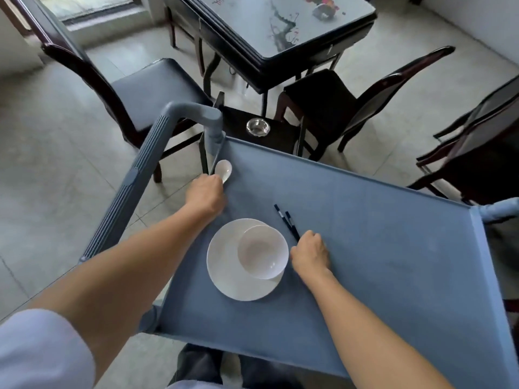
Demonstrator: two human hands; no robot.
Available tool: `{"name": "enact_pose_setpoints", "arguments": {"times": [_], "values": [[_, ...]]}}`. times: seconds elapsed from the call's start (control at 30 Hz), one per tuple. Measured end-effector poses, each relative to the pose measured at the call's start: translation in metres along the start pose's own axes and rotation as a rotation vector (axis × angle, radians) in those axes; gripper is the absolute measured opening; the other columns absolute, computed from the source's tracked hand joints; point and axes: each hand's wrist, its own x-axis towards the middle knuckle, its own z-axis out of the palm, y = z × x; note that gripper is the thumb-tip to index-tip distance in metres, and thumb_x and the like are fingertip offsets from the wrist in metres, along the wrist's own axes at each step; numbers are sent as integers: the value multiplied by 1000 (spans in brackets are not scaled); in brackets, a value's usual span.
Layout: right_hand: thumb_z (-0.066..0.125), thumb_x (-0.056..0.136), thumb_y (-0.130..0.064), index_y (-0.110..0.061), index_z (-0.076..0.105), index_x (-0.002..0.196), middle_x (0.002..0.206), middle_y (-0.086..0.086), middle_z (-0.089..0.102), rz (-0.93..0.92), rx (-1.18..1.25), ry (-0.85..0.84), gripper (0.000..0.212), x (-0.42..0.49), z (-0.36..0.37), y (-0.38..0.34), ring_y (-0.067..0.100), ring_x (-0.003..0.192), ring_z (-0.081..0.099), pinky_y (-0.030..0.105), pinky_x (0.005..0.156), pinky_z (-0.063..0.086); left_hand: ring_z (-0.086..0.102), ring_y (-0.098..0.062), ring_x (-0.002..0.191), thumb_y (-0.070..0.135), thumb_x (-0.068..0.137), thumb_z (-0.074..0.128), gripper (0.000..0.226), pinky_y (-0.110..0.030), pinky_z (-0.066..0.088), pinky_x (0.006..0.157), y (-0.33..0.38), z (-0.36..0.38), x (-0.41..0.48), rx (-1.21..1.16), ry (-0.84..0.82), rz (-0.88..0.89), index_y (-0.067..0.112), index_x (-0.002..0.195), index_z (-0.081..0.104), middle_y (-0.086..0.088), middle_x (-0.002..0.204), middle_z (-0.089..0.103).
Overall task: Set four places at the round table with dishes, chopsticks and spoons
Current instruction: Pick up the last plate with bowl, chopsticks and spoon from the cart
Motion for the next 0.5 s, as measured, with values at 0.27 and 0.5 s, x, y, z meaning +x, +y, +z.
{"name": "enact_pose_setpoints", "arguments": {"times": [0.27, 0.5], "values": [[40, 89, -11, -4, 51, 105, 117, 21, 63, 110, 82, -68, 20, -6, 11, 25, 40, 102, 62, 34, 70, 41, 66, -34, 100, -1, 75, 59, 33, -33, 46, 67, 19, -11, 10, 114, -129, -21, 4, 107, 65, -13, 98, 69], [54, 89, -21, -15, 48, 78, 72, 3, 46, 222, 623, -266, 14, -9, 2, 65, 25, 64, 46, 27, 56, 34, 71, -36, 74, 1, 85, 46, 30, -38, 60, 60, 31, -3, 9, -109, -253, -124, -4, 110, 61, -17, 83, 67]]}}
